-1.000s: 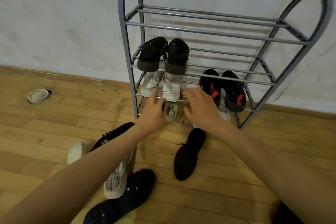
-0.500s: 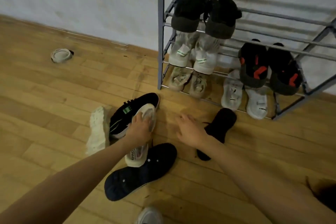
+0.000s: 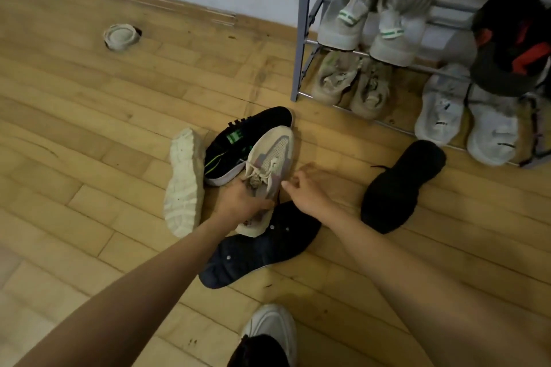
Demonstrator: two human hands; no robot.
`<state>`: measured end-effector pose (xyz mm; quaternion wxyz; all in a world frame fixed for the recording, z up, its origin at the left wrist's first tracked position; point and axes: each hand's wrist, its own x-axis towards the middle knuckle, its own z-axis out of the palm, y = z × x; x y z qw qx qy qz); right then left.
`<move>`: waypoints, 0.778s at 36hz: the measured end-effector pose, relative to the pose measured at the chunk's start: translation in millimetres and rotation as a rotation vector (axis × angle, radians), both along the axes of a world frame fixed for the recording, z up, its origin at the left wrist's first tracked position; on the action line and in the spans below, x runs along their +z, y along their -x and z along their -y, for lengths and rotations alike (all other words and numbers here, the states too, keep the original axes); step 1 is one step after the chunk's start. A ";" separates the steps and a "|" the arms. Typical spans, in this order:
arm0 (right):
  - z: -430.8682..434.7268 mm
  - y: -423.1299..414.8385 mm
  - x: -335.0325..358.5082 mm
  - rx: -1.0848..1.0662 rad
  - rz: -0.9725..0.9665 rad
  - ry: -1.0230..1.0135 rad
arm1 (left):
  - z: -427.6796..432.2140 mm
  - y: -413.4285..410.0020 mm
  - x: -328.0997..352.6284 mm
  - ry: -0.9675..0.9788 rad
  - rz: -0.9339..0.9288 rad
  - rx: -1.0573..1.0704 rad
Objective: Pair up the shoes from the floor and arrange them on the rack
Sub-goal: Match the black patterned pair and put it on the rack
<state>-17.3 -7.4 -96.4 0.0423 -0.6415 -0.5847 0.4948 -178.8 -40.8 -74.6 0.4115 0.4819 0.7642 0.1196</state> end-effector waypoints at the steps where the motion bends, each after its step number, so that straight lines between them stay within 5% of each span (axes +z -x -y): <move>1: -0.4 -0.3 0.2 -0.042 -0.018 0.016 | -0.5 -2.4 1.3 0.002 -0.012 -0.031; 9: -5.5 -47.9 8.7 -0.440 -0.234 0.058 | -21.8 -54.6 15.9 -0.058 -0.146 -0.287; 13: -14.7 -90.1 22.9 -0.568 -0.267 -0.022 | -31.0 -97.7 22.5 -0.167 0.043 -0.266; 17: -27.1 -127.5 42.9 -0.504 -0.246 -0.074 | -39.0 -129.1 27.4 -0.072 0.383 -0.134; 21: -23.0 -148.5 46.9 -0.392 0.027 -0.144 | -39.3 -146.9 17.1 0.026 0.490 0.018; 28: 6.7 -156.7 -4.7 -0.270 0.598 -0.049 | -40.2 -157.8 -8.6 0.012 0.321 0.009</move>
